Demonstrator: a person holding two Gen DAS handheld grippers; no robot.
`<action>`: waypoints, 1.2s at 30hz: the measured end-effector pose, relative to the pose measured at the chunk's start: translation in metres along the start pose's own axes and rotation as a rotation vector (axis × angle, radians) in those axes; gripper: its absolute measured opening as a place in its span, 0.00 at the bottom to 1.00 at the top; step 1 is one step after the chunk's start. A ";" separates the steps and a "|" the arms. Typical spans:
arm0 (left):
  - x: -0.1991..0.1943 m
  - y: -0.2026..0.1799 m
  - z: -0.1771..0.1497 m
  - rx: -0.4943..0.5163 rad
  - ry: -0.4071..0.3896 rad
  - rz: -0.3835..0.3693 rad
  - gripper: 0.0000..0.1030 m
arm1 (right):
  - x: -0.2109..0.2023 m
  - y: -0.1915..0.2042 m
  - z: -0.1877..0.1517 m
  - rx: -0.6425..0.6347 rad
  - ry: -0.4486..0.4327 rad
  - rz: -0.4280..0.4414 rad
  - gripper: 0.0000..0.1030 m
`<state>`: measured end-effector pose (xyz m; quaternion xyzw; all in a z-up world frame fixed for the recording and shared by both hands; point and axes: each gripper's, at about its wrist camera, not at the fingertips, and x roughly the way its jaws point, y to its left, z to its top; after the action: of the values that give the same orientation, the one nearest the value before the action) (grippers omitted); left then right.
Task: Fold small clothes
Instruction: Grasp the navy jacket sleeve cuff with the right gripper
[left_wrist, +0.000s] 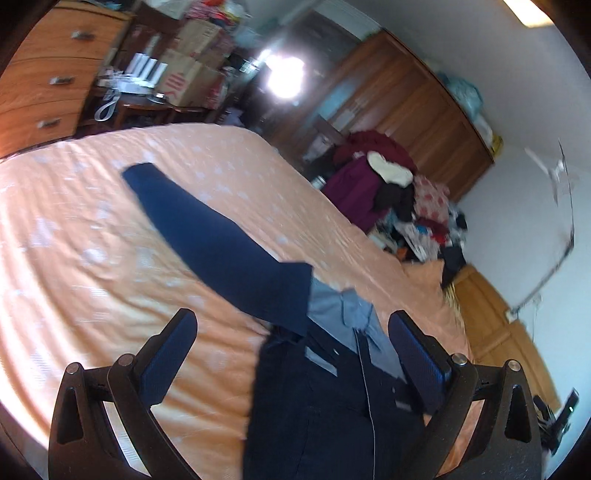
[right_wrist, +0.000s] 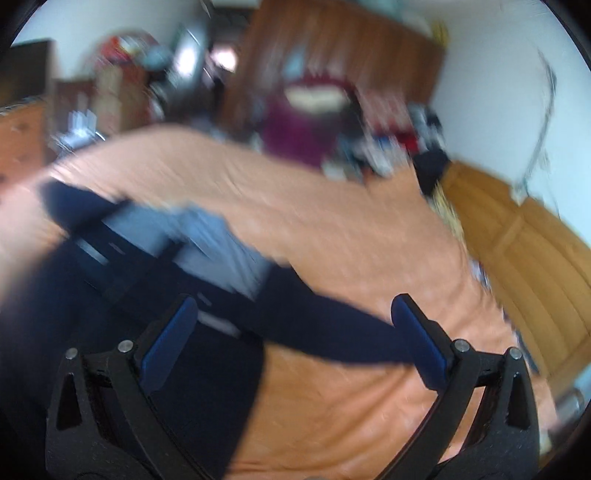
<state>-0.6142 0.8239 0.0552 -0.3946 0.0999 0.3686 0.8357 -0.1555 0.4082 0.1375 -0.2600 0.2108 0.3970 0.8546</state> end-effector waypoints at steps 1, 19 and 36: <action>0.011 -0.013 0.000 0.032 0.026 -0.001 1.00 | 0.019 -0.019 -0.008 0.063 0.059 0.022 1.00; 0.227 -0.117 -0.111 0.322 0.381 0.118 1.00 | 0.235 -0.287 -0.169 1.217 0.366 0.262 0.69; 0.213 -0.128 -0.080 0.268 0.294 0.076 1.00 | 0.216 -0.280 -0.121 1.200 0.110 0.389 0.08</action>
<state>-0.3639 0.8265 -0.0208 -0.3253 0.2839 0.3218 0.8426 0.1751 0.3033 -0.0012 0.2877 0.4839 0.3438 0.7516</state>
